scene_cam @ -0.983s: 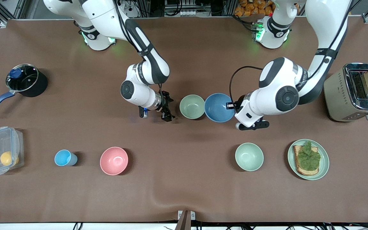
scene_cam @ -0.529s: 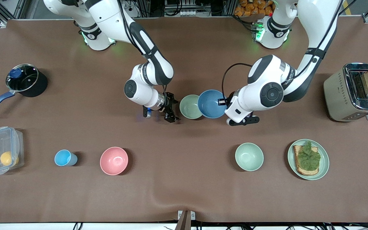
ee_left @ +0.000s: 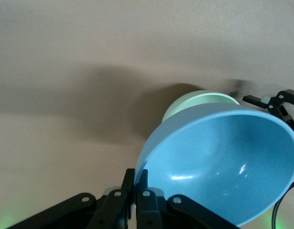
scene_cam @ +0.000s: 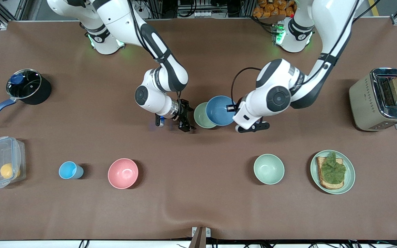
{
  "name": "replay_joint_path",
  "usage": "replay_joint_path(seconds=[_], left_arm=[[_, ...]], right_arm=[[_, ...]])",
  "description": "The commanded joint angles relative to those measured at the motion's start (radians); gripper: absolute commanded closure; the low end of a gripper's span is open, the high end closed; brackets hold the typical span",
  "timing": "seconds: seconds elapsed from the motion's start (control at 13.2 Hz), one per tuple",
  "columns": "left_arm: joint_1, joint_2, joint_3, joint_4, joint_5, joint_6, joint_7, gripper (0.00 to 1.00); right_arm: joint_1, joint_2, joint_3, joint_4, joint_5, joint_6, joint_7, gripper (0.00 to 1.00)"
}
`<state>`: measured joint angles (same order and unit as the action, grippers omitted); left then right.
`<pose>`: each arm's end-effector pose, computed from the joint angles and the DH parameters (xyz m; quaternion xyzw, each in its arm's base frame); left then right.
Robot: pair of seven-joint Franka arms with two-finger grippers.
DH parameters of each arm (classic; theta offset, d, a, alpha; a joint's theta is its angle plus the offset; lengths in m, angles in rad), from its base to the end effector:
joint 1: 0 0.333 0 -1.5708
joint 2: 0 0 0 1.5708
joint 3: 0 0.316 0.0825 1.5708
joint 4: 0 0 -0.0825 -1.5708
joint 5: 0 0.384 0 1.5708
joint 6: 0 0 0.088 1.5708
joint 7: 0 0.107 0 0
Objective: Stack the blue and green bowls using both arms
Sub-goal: 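Lift the blue bowl with the left gripper and carry it toward the green bowl, then lower the blue bowl into the green bowl with the left gripper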
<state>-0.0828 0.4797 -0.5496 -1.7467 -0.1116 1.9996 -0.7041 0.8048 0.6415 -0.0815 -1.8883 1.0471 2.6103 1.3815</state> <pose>0.5281 -0.3573 0.3243 0.9789 0.0777 -0.1692 0.0846 0.4843 0.4053 0.1662 -0.6948 0.6729 0.1955 0.1619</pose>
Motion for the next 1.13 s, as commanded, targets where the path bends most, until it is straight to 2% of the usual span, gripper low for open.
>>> replay_joint_path(seconds=[0.0,0.45,1.06], left_arm=[[-0.031,0.046,0.003,0.001,0.045,0.044,-0.064,1.00],[-0.075,0.122,0.003,0.001,0.066,0.146,-0.104,1.00],[-0.097,0.191,0.005,0.003,0.108,0.209,-0.139,1.00]], right_arm=[[0.002,0.014,0.002,0.017,0.036,0.007,-0.030,0.00],[0.004,0.012,0.002,0.017,0.034,0.007,-0.032,0.00],[0.002,0.010,0.000,0.015,0.034,0.004,-0.048,0.00]])
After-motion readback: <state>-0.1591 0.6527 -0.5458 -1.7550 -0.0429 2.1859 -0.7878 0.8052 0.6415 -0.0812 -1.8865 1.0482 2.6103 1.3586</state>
